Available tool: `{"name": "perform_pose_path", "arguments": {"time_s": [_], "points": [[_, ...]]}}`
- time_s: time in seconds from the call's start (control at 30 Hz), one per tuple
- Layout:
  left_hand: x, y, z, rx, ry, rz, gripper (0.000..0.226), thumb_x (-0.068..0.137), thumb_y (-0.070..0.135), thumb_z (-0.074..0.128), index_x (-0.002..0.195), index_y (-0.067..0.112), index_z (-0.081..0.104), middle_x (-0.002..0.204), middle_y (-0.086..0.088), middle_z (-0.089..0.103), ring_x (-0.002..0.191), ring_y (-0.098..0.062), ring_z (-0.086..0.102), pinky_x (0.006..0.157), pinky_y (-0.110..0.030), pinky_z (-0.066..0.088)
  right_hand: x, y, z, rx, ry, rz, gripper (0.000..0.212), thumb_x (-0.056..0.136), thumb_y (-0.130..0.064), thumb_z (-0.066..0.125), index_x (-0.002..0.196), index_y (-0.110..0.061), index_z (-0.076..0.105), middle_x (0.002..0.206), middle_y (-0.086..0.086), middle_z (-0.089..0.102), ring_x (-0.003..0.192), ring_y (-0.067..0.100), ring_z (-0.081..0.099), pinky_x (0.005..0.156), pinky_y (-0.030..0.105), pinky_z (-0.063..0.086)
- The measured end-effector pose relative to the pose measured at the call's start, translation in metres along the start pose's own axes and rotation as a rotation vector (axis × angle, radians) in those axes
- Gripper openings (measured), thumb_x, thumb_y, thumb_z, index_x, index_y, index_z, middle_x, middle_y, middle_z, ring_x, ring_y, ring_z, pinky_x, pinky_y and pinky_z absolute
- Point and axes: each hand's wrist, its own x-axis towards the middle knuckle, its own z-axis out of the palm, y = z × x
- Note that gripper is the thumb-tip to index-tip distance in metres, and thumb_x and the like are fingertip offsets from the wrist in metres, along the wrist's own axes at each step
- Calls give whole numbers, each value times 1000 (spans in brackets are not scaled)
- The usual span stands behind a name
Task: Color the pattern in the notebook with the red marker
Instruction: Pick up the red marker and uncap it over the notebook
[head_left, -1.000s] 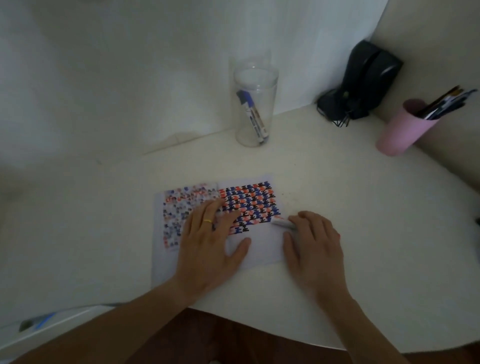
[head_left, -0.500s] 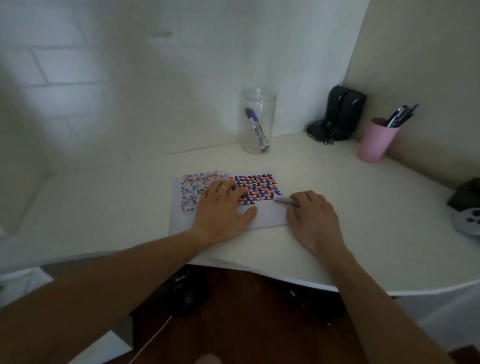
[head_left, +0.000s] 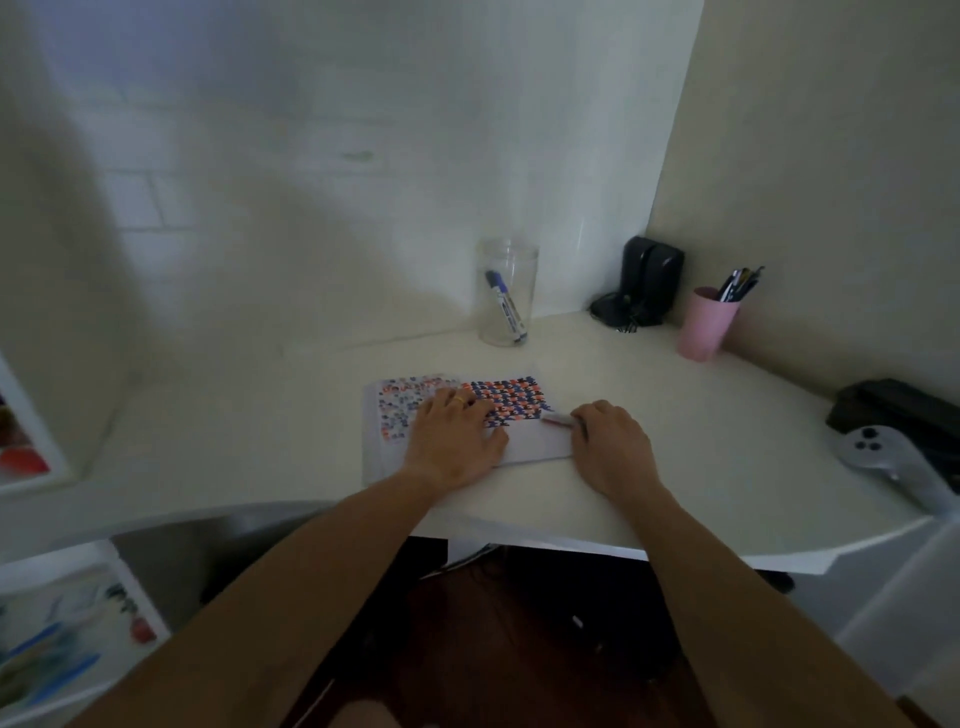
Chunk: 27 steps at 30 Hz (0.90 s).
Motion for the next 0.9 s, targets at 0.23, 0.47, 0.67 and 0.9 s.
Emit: {"name": "perform_pose_path", "arguments": {"time_s": [0.23, 0.47, 0.67, 0.9], "points": [[7, -6, 11, -18, 38, 38, 60, 85, 47, 25, 129, 26, 61, 137, -6, 59, 131, -28, 44, 108, -46, 36, 5, 10, -1, 77, 82, -26, 25, 102, -25, 45, 115, -16, 64, 105, 10, 71, 95, 33, 63, 80, 43, 51], [23, -17, -7, -30, -170, 89, 62, 81, 50, 30, 136, 32, 53, 147, -2, 48, 138, -26, 33, 108, -49, 39, 59, -27, -18, 603, -2, 127, 18, 101, -31, 56, 112, -24, 68, 82, 0, 71, 64, 16, 61, 59, 26, 49], [71, -38, -12, -66, -173, 158, 30, 91, 45, 51, 115, 39, 68, 120, 1, 62, 118, -23, 49, 95, -45, 49, 87, -30, 21, 1041, -298, 360, 18, 94, -20, 67, 105, -8, 75, 70, 4, 64, 53, 13, 53, 47, 23, 43], [120, -46, 0, -206, 201, 205, 22, 97, 43, 49, 95, 33, 69, 81, 19, 63, 73, -5, 60, 70, -26, 47, 92, -18, 29, 1162, -340, 440, 18, 92, -12, 68, 101, 2, 75, 54, 2, 53, 45, 10, 46, 45, 21, 40]]}}
